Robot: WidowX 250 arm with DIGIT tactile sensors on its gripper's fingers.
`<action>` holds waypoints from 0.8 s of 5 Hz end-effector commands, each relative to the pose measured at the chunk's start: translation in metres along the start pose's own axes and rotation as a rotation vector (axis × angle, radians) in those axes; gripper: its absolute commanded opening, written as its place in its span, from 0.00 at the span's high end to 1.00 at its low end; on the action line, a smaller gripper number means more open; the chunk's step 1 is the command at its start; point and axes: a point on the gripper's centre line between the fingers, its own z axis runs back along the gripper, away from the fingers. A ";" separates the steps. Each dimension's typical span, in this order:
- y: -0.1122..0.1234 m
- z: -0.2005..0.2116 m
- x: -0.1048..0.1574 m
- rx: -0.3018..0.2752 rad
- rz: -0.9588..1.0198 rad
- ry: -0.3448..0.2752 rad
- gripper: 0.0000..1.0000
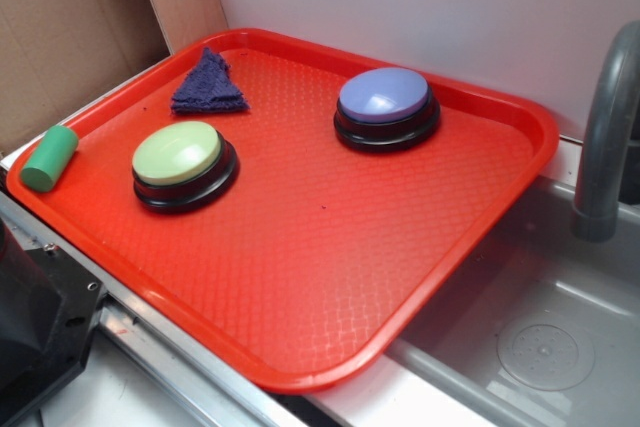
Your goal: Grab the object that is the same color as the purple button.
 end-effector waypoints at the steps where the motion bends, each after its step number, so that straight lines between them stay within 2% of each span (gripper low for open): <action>1: 0.000 0.000 0.000 0.000 0.000 0.000 0.00; 2: 0.020 -0.007 0.015 0.033 0.173 -0.046 0.00; 3: 0.046 -0.022 0.030 0.008 0.323 -0.092 0.00; 4: 0.070 -0.042 0.052 0.080 0.562 -0.207 0.00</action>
